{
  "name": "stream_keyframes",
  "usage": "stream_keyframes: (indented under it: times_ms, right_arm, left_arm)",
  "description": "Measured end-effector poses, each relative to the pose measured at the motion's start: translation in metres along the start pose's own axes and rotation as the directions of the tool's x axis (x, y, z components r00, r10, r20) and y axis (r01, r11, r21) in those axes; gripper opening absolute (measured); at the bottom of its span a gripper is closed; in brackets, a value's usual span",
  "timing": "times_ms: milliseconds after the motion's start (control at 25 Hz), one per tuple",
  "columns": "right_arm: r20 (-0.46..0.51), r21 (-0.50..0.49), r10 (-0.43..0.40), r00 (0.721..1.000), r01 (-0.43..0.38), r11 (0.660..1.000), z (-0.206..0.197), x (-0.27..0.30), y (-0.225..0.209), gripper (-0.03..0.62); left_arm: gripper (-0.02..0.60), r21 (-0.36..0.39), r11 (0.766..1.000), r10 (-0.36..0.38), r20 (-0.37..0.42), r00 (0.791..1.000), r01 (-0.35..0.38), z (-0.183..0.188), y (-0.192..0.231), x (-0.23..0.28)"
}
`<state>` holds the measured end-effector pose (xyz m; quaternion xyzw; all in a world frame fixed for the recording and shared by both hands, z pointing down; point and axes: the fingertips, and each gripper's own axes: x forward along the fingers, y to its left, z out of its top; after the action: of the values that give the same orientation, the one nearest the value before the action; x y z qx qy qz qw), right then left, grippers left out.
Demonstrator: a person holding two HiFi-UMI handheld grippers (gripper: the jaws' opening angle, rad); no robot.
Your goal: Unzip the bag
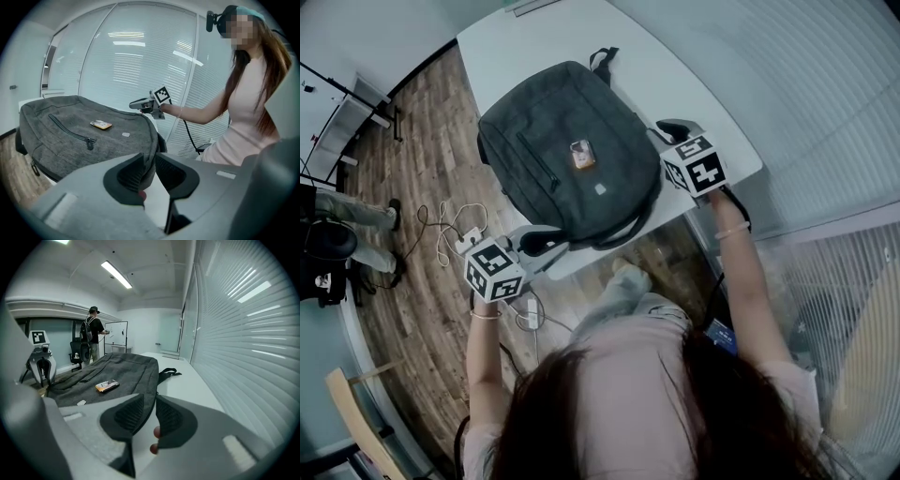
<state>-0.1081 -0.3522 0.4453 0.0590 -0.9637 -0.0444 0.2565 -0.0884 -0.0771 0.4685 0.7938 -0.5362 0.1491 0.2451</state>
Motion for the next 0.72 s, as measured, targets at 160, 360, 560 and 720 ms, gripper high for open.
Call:
stream_keyframes:
  times_ms: [160, 360, 560, 720]
  right_arm:
    - [0.013, 0.013, -0.005, 1.0, 0.005, 1.0, -0.002, -0.008, 0.014, 0.091]
    - [0.036, 0.001, -0.006, 0.999, 0.006, 1.0, 0.001, -0.021, 0.037, 0.089]
    - [0.074, -0.001, -0.015, 0.997, 0.016, 1.0, 0.004, -0.031, 0.056, 0.081]
    - [0.099, 0.005, -0.011, 0.995, 0.01, 1.0, 0.009, -0.036, 0.073, 0.081]
  left_arm:
    - [0.086, 0.011, 0.999, 0.042, 0.044, 0.998, -0.042, 0.003, 0.001, -0.007]
    - [0.084, 0.01, 0.994, 0.104, 0.118, 0.987, -0.106, 0.014, 0.006, -0.025]
    - [0.064, 0.028, 0.984, 0.17, 0.163, 0.972, -0.177, 0.017, 0.006, -0.035]
    - [0.049, 0.019, 0.975, 0.212, 0.216, 0.953, -0.221, 0.023, 0.006, -0.041]
